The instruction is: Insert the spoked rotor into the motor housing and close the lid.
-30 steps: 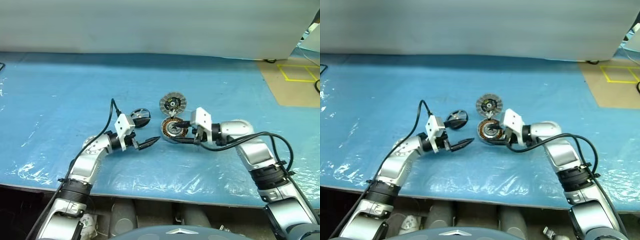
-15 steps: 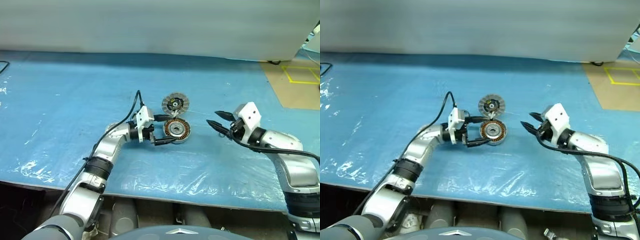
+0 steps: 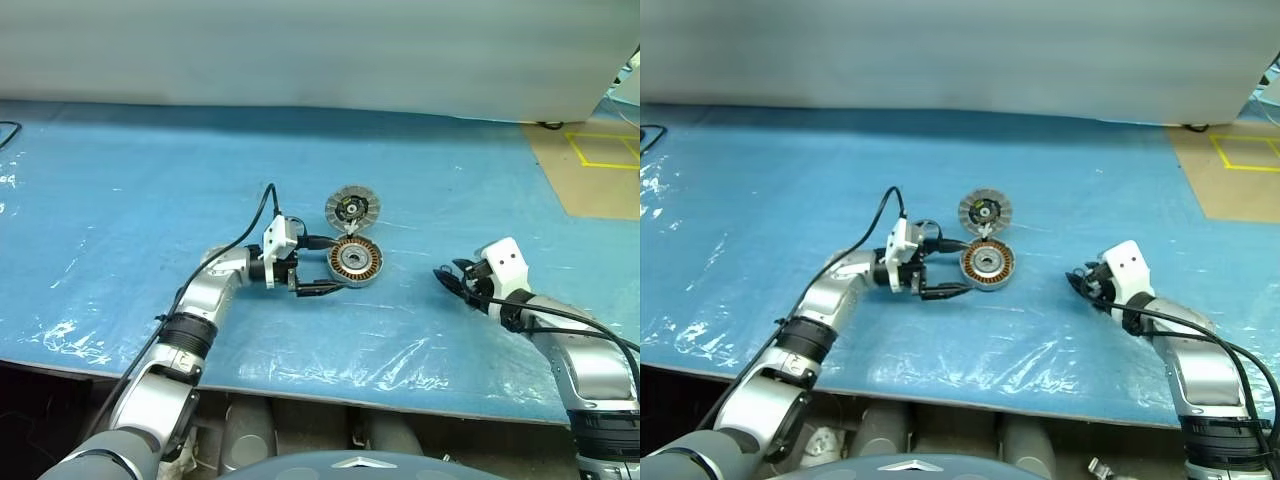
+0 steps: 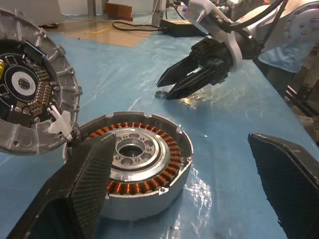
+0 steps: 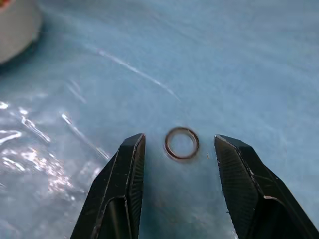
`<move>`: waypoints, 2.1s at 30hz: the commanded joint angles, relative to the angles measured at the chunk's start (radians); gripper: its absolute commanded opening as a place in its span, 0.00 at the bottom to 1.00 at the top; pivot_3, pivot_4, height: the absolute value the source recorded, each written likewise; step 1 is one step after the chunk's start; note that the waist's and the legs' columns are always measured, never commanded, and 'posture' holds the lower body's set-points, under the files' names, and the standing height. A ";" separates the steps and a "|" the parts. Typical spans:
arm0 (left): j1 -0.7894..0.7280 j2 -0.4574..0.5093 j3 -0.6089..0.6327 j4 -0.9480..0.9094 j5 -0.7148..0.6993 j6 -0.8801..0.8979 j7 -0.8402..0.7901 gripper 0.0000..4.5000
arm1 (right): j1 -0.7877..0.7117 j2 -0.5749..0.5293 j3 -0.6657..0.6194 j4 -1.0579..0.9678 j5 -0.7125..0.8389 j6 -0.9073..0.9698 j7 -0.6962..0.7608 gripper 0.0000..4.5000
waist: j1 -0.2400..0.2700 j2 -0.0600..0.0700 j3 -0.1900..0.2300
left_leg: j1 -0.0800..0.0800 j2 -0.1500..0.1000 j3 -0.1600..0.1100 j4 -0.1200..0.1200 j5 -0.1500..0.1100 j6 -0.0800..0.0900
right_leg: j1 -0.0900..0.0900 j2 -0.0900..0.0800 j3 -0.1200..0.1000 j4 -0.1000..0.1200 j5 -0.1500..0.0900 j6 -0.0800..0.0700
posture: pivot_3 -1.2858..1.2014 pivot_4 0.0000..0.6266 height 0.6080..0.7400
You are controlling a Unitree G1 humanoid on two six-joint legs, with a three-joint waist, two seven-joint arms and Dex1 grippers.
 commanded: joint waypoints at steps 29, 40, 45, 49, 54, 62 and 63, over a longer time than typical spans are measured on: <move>0.000 0.017 0.019 0.002 0.038 -0.061 0.009 1.00 | -0.007 -0.002 0.005 0.028 0.015 -0.020 -0.023 0.14 | 0.000 0.000 0.000 | 0.003 0.000 0.000 -0.001 0.000 0.000 | 0.004 0.000 0.000 -0.002 0.000 0.000 | 0.52 0.24 1.00; -0.018 0.041 0.050 0.040 0.040 -0.078 0.032 1.00 | -0.147 0.012 0.102 -0.239 0.183 -0.009 0.151 0.14 | -0.002 0.003 0.000 | 0.003 0.000 0.000 -0.003 0.000 0.000 | 0.003 0.000 0.000 -0.002 0.000 0.001 | 0.52 0.24 1.00; -0.034 0.043 0.054 0.047 0.039 -0.075 0.040 1.00 | -0.218 -0.013 0.199 -0.236 0.152 0.031 0.168 0.14 | 0.001 0.003 0.001 | 0.002 -0.001 -0.001 -0.003 0.000 0.000 | 0.003 0.000 -0.001 -0.002 0.000 0.001 | 0.52 0.24 1.00; -0.030 0.049 0.058 0.030 0.038 -0.069 0.047 1.00 | -0.287 0.000 0.282 -0.167 0.095 0.026 0.156 0.14 | -0.003 0.003 0.001 | 0.003 -0.001 -0.001 -0.003 0.000 0.000 | 0.003 0.000 0.000 -0.002 0.000 0.001 | 0.52 0.24 1.00; -0.017 0.056 0.060 0.001 0.036 -0.060 0.059 1.00 | -0.315 0.015 0.368 -0.072 0.000 -0.025 0.138 0.14 | -0.002 0.003 0.001 | 0.002 -0.001 -0.001 -0.003 0.000 0.000 | 0.002 0.000 -0.001 -0.002 0.002 0.003 | 0.52 0.24 1.00; 0.012 0.062 0.055 -0.040 0.034 -0.042 0.075 1.00 | -0.309 0.062 0.397 -0.012 -0.050 -0.055 0.124 0.14 | -0.002 0.003 0.001 | 0.002 -0.001 -0.001 -0.003 0.000 0.000 | 0.002 0.000 -0.001 -0.001 0.002 0.004 | 0.52 0.24 1.00; 0.015 0.062 0.054 -0.043 0.035 -0.040 0.077 1.00 | -0.307 0.066 0.395 -0.008 -0.051 -0.055 0.122 0.14 | -0.002 0.003 0.001 | 0.002 -0.001 -0.001 -0.003 0.000 0.000 | 0.002 0.000 -0.001 -0.001 0.002 0.004 | 0.52 0.24 1.00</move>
